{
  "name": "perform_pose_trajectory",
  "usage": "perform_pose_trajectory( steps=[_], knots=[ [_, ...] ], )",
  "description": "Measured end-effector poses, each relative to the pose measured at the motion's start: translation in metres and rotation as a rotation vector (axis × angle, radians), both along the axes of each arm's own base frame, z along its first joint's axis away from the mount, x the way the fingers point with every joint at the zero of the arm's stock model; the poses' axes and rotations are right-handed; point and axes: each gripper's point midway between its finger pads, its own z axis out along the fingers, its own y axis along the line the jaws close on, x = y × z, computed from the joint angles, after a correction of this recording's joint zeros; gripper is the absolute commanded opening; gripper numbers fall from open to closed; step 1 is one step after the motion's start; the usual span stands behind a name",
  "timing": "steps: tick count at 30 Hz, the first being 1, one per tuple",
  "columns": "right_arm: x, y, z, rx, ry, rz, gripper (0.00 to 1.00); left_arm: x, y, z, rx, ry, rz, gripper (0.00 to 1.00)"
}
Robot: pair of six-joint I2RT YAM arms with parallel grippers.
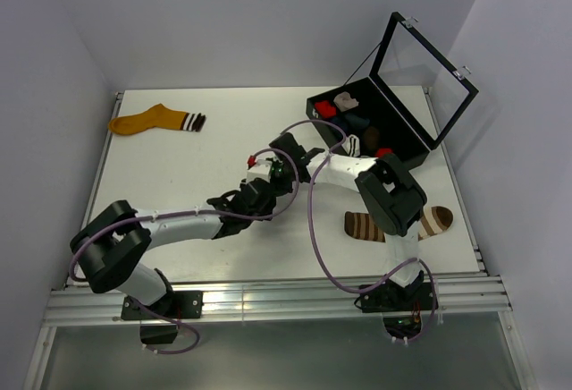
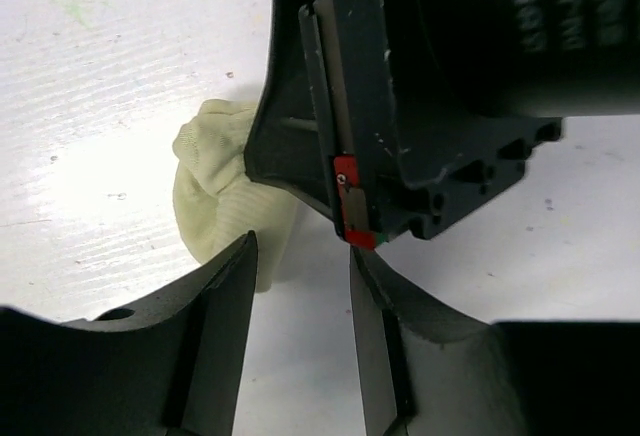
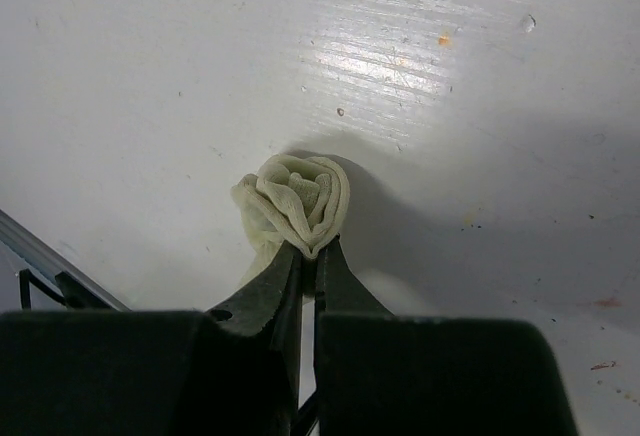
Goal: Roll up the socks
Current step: Roll the sock at the center of the board.
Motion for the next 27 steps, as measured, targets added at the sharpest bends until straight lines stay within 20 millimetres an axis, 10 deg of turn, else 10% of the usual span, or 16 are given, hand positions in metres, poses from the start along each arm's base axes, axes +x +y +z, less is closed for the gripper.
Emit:
perform_pose_trajectory(
  steps=[12, 20, 27],
  knots=[
    [0.001, 0.002, 0.001, 0.007, -0.008, 0.003, 0.0, 0.011, 0.01, -0.024, 0.129, -0.04, 0.074, 0.38],
    [0.005, 0.004, 0.003, 0.027, -0.022, 0.006, 0.01, 0.016, 0.014, -0.028, 0.156, -0.053, 0.137, 0.05],
    [0.002, 0.002, 0.007, 0.082, -0.037, 0.014, 0.28, 0.014, 0.014, -0.026, 0.076, 0.007, 0.13, 0.0]
  ],
)
